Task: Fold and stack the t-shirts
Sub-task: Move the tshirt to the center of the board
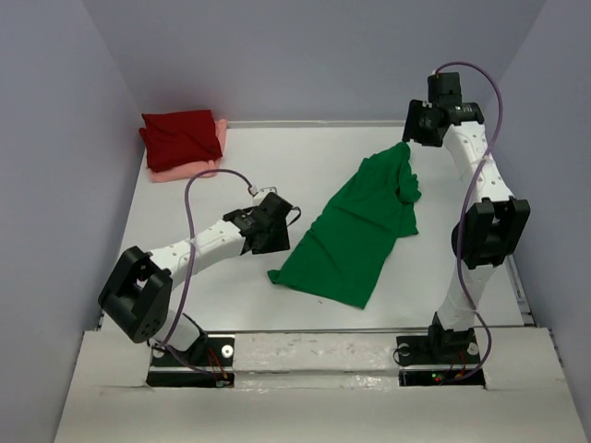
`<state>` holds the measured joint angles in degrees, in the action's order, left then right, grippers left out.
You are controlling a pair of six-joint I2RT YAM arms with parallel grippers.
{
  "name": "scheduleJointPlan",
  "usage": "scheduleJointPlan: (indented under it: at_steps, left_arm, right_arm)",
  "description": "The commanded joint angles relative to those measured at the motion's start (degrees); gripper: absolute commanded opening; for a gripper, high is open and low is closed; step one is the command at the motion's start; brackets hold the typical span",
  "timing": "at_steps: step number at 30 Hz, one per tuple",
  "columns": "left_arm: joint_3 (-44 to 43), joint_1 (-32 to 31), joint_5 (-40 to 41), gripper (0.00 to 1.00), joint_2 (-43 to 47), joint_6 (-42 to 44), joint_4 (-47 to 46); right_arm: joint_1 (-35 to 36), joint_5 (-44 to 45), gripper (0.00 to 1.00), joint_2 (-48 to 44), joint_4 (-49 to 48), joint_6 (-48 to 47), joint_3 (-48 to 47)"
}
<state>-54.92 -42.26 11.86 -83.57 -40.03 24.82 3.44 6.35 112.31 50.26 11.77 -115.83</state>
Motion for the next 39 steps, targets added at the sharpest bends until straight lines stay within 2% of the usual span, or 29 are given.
scheduleJointPlan:
  at_steps: [1,4,8,13,20,23,30,39]
  left_arm:
    - [3.7,3.8,-7.0,0.58,2.2,-1.8,-3.7]
    - [6.4,7.2,-11.5,0.57,3.0,-2.5,-6.5]
    - [7.7,7.4,-12.6,0.57,4.1,-4.1,-5.7]
    - [13.9,7.2,-17.5,0.55,12.5,-8.4,-5.6]
    - [16.0,7.1,-14.9,0.55,20.9,-11.7,0.0]
    - [14.7,7.1,-13.4,0.54,19.2,-10.7,1.9]
    - [15.5,7.1,-14.1,0.50,9.9,-9.1,-1.4]
    - [16.4,6.9,-14.8,0.50,7.4,-8.0,-4.2]
  right_arm:
    - [-0.6,0.2,0.59,0.1,2.6,-1.3,-8.0]
    - [-1.2,0.8,0.59,0.6,3.1,-1.6,-8.5]
    - [-1.2,0.5,0.59,1.2,3.1,-1.6,-9.1]
    - [-1.7,0.0,0.59,1.6,3.3,-1.7,-9.7]
    - [-1.7,-0.6,0.59,0.5,3.3,-1.5,-10.3]
    - [-1.7,-2.0,0.59,-1.7,3.1,-1.1,-10.6]
    - [-1.7,-2.7,0.59,-4.5,3.1,-1.2,-10.6]
    - [-1.7,-1.8,0.59,-5.8,2.7,-1.5,-10.4]
